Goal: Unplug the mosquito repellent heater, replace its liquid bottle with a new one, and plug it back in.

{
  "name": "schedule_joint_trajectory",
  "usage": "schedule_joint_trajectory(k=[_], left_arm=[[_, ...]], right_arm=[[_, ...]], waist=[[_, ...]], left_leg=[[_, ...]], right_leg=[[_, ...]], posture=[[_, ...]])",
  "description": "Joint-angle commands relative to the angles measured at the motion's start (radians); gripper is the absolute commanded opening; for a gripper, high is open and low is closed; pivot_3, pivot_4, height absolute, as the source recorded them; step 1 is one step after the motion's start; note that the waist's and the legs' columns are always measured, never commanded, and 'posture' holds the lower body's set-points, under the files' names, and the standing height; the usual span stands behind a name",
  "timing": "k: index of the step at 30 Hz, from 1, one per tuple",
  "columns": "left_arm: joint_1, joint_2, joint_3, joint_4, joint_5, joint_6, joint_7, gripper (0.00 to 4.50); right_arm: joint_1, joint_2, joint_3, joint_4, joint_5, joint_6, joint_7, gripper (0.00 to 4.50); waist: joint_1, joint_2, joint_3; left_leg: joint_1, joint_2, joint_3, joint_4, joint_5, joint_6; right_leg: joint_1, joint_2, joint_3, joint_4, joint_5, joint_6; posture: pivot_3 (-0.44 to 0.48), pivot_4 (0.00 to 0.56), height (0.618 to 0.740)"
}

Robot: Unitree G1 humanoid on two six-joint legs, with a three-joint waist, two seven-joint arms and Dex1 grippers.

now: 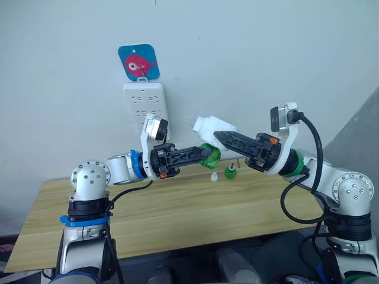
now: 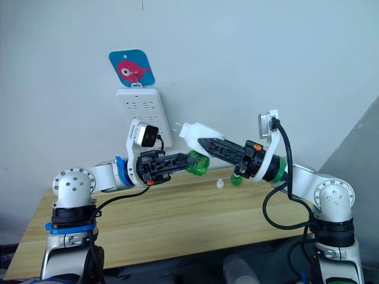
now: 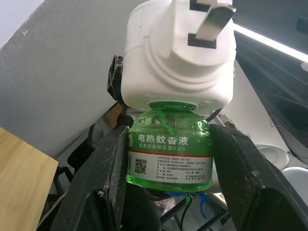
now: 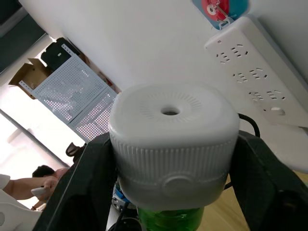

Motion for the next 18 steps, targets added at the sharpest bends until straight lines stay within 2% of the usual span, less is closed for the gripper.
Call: schedule_joint_trajectory(k=[1,7,10,12,13,16,18], left_arm=[[-0.001,0.013,0.010,-0.022,-0.024,-0.011,0.003,2.24],[-0.004,0.037,0.011,0.007,-0.039,0.011,0.002,2.24],[0.001,0.059,-0.005,0.004,-0.008,-0.001,-0.012,2.24],[0.006,0.071,-0.014,-0.009,0.008,-0.014,-0.029,2.96],[0.010,0.075,-0.016,-0.016,0.022,-0.027,-0.031,3.12],[0.043,0.118,-0.034,-0.061,0.098,-0.095,-0.062,4.07],[0.069,0.152,-0.029,-0.080,0.123,-0.123,-0.080,4.08]], right_arm=[[-0.034,-0.001,0.007,-0.027,0.037,-0.016,0.029,2.92],[-0.031,-0.003,0.015,-0.032,0.044,-0.021,0.031,2.92],[-0.027,-0.001,0.020,-0.034,0.051,-0.027,0.028,2.92],[-0.025,0.002,0.024,-0.037,0.054,-0.030,0.026,2.92],[-0.024,0.003,0.025,-0.039,0.055,-0.032,0.024,2.92],[-0.020,0.006,0.028,-0.041,0.052,-0.041,0.019,2.92],[-0.017,0.005,0.027,-0.043,0.043,-0.047,0.017,2.92]], waist=[[0.000,0.000,0.000],[0.001,0.000,0.000],[0.001,0.000,0.000],[0.001,0.000,0.000],[0.001,0.000,0.000],[0.001,0.000,0.000],[0.000,0.000,0.000]], left_leg=[[0.000,0.000,0.000,0.000,0.000,0.000],[0.000,0.000,0.000,0.000,0.000,0.000],[0.000,0.000,0.000,0.000,0.000,0.000],[0.000,0.000,0.000,0.000,0.000,0.000],[0.000,0.000,0.000,0.000,0.000,0.000],[0.000,0.000,0.000,0.000,0.000,0.000],[0.000,0.000,0.000,-0.001,0.000,0.000]], right_leg=[[0.000,0.000,0.000,0.000,0.000,0.000],[0.000,0.000,0.000,0.000,0.000,0.000],[0.000,0.000,0.000,0.000,0.000,0.000],[0.000,0.000,0.000,0.000,0.000,0.000],[0.000,0.000,0.000,0.000,0.000,0.000],[0.000,0.000,0.000,0.000,0.000,0.000],[-0.001,0.000,0.000,0.000,0.000,0.000]], posture=[[-0.232,0.029,0.724],[-0.227,0.025,0.724],[-0.225,0.025,0.724],[-0.226,0.026,0.724],[-0.226,0.026,0.724],[-0.227,0.030,0.724],[-0.229,0.035,0.724]])
